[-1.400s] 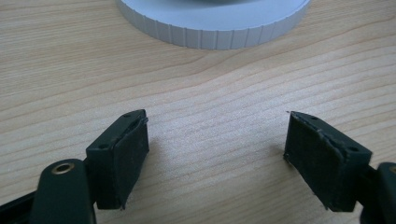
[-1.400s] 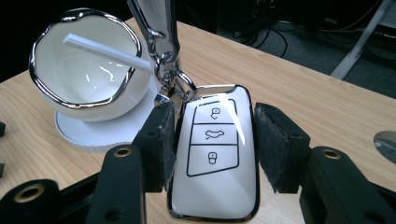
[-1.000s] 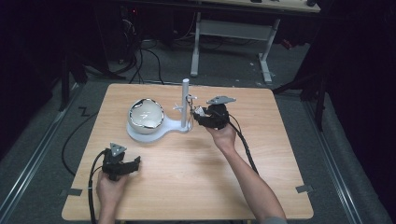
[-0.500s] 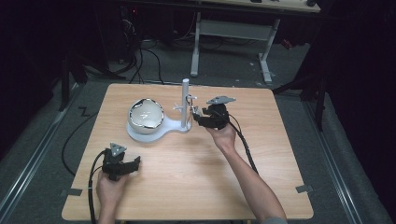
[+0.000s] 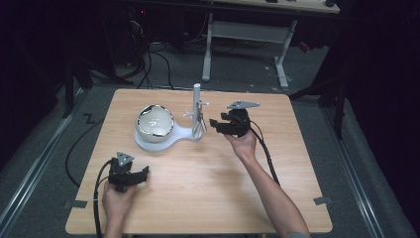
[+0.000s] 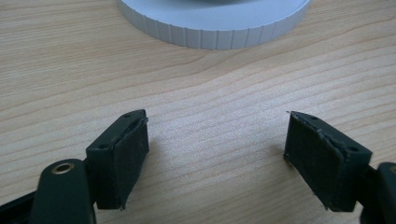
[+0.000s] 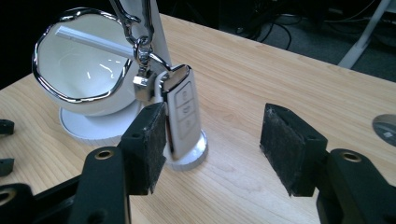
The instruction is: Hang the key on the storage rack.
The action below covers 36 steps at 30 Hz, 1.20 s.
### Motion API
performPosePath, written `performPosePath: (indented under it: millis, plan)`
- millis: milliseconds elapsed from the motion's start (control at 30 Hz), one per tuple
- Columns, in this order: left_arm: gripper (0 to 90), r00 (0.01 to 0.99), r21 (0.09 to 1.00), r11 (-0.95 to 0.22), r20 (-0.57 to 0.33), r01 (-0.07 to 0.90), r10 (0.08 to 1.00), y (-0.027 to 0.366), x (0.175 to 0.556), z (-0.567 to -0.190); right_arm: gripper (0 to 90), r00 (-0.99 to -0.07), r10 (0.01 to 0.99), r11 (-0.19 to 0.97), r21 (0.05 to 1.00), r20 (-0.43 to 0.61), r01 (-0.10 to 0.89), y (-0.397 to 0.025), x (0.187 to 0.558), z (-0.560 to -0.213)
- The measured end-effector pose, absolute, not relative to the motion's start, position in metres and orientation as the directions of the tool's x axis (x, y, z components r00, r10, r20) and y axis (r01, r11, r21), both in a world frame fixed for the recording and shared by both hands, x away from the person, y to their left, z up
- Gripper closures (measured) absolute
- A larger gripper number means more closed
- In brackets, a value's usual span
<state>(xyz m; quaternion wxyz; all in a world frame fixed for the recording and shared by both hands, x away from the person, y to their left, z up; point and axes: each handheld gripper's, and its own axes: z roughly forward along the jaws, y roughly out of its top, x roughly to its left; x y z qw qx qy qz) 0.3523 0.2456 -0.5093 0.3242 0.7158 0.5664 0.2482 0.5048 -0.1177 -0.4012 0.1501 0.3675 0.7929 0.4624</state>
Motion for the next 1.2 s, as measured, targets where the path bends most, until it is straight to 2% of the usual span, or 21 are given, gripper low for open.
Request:
performPosePath:
  millis: [533,1200]
  plan:
    - [22.1,0.235,0.745,-0.148,-0.012,0.65,0.972,0.246,0.352,-0.509,44.1,-0.657,0.747,0.27,0.86,0.097,0.433,-0.149,0.496,-0.395]
    - [22.1,0.235,0.745,-0.147,-0.013,0.65,0.972,0.246,0.352,-0.509,48.5,-0.654,0.749,0.239,0.88,0.101,0.41,-0.166,0.485,-0.381]
